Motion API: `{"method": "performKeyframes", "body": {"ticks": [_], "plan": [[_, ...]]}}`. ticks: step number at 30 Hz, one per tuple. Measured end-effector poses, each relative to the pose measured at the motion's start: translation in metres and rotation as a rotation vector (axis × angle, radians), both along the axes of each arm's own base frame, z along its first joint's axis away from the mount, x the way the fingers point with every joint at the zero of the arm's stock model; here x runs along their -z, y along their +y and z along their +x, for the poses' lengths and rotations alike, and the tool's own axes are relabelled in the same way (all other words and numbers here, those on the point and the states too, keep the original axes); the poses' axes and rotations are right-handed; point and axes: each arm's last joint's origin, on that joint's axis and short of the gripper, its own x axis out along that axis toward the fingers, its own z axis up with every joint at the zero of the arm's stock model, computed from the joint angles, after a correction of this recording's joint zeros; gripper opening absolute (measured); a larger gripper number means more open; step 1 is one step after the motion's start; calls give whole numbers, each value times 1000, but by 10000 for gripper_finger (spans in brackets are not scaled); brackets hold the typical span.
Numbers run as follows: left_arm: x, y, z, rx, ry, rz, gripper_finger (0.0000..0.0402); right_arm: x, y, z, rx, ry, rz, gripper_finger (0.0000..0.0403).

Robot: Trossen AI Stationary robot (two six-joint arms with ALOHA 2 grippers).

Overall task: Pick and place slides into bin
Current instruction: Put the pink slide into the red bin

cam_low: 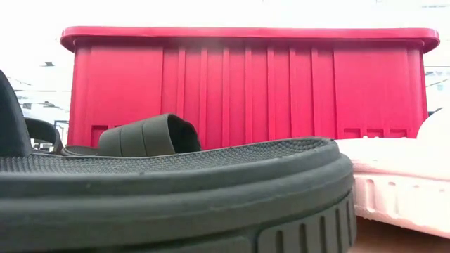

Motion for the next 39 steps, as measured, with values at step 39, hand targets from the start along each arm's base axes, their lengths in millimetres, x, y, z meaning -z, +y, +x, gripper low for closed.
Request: {"method": "performKeyframes", "body": {"ticks": [39], "plan": [[0, -24, -17, 174, 5, 100, 122, 206, -60, -9, 723, 151, 733, 98]]}}
